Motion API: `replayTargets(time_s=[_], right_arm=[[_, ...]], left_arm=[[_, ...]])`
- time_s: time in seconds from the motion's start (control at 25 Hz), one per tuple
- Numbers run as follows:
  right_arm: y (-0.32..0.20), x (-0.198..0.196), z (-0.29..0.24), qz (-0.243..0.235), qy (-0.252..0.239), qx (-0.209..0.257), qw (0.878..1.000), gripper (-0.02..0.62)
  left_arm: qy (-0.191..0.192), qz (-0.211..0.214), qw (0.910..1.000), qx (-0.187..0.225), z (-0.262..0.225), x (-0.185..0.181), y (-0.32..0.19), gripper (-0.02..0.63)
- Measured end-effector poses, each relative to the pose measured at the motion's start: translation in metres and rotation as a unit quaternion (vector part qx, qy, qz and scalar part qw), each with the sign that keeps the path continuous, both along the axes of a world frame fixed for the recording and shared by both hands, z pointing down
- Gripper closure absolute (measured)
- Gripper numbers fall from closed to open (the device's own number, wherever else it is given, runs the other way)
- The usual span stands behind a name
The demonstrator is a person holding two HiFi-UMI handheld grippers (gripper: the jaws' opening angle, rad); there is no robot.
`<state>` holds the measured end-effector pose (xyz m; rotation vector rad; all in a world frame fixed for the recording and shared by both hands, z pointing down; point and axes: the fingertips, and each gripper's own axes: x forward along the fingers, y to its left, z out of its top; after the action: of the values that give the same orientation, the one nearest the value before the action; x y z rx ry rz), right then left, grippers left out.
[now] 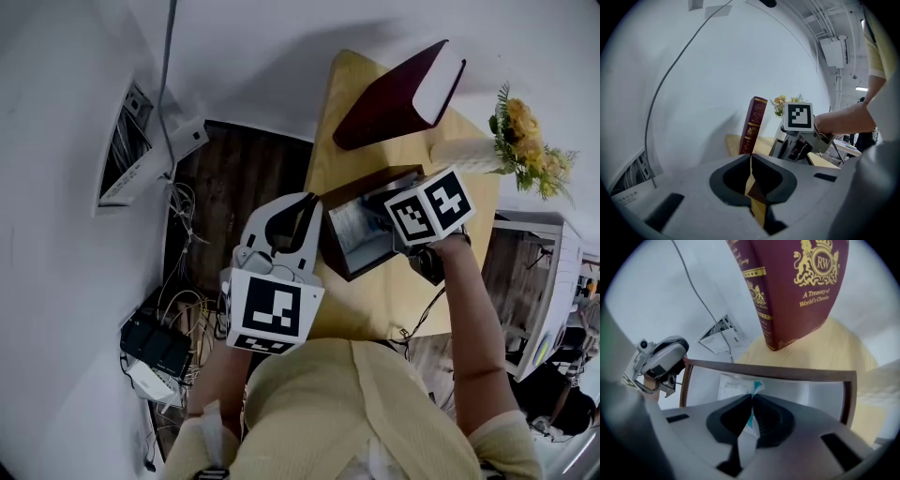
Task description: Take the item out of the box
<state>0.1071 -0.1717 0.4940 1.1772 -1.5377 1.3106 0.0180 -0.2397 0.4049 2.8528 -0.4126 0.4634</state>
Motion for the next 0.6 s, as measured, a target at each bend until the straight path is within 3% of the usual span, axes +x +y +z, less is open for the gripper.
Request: replayTargets(time_s=[0.28,0.6], right_arm=[[-0.002,-0.002,-0.018,-0.01,0.01,0.051,0.999,0.566],[0.004,-0.012,-0.062,-0.009,-0.026,0.127,0.992,0.566]], left_arm=[[-0.011,-0.002,0.9998,0.018,-0.006,0.001,0.006,0.577],[-0.022,-0.018,0.9991,0.033,-0.015,-0.002,0.012,0.577]])
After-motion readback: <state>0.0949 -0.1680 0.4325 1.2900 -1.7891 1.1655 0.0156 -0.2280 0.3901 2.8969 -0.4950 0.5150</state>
